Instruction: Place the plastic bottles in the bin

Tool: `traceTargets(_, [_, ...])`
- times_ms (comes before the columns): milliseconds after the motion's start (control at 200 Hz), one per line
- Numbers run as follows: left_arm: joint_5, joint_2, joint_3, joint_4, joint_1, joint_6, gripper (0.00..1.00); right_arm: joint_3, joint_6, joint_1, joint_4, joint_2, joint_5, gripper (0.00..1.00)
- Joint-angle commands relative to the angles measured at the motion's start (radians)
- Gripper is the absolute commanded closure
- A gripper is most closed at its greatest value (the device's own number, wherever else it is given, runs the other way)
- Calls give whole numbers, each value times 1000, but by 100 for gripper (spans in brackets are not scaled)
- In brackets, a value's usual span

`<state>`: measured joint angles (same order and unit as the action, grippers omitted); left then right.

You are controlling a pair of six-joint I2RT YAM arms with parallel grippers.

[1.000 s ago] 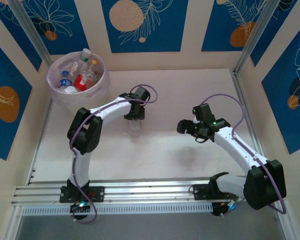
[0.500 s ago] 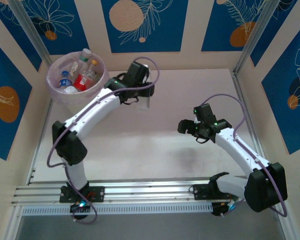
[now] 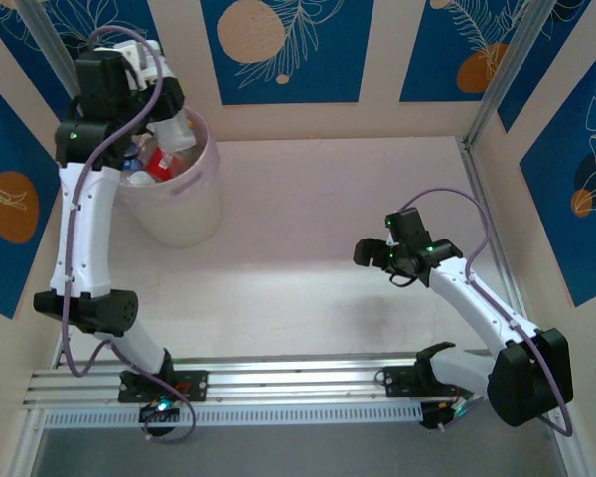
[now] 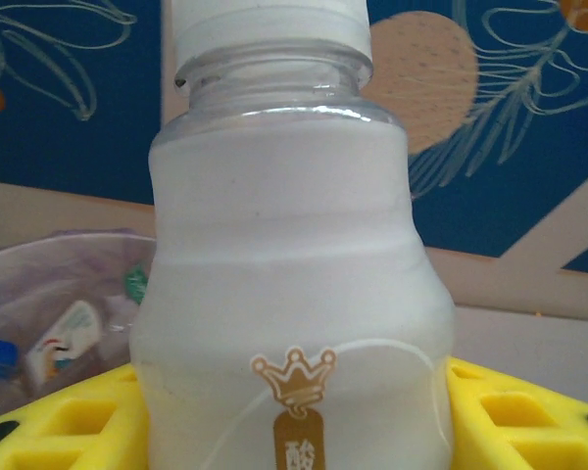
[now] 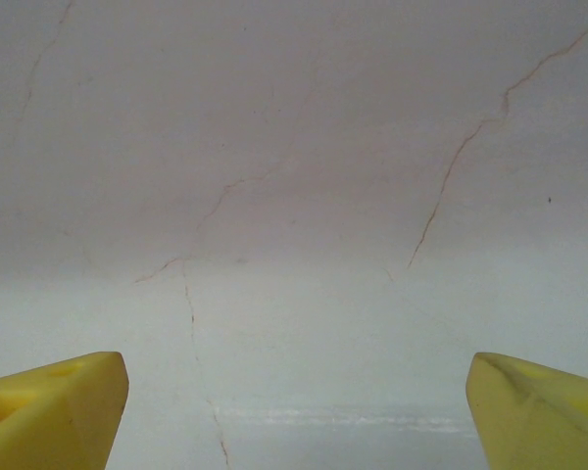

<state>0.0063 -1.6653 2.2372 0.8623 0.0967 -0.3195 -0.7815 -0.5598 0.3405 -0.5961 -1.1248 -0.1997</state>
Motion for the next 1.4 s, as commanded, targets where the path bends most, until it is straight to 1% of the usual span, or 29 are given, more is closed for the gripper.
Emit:
traceTargets(0, [140,-14,-2,13,-97,-10,83,17,-12,2,-17,30,-16,10])
traceTargets(110, [141,-52,-4,29,-158,-13,83,28,-15,-4,-15,37,-17,10])
traceTargets(245, [82,-101,-12,72,-188,27,84,29,-17,-6,-21,43,-16,10])
traceTargets(475, [23,-109,-122,48,-193,80,85,36,-17,-11,-24,51,-17,10])
traceTargets(725, [13,-96,-240,27,-195,90,85,39,-18,-12,-28,55,-21,10])
traceTargets(810, [-1,-82,-286,16,-194,96,83,38,-17,-13,-28,56,-21,10])
traceTargets(855, [-5,-76,-302,11,-195,103,78,38,-17,-14,-29,56,-20,10])
traceTargets(920, [-6,-75,-307,14,-199,109,64,38,-15,-14,-29,55,-20,10])
traceTargets(975, [2,-74,-300,17,-203,110,50,37,-14,-14,-31,56,-20,10])
traceTargets(1135, [14,-76,-234,32,-213,113,26,35,-14,-15,-27,54,-18,10])
traceTargets(1270, [-7,-89,-140,61,-216,142,13,30,-14,-14,-27,51,-15,10])
traceTargets(1336, [-54,-103,-76,95,-219,165,12,27,-11,-15,-27,49,-14,10])
traceTargets(1396, [-61,-114,-33,114,-227,169,11,24,-9,-15,-30,47,-15,10])
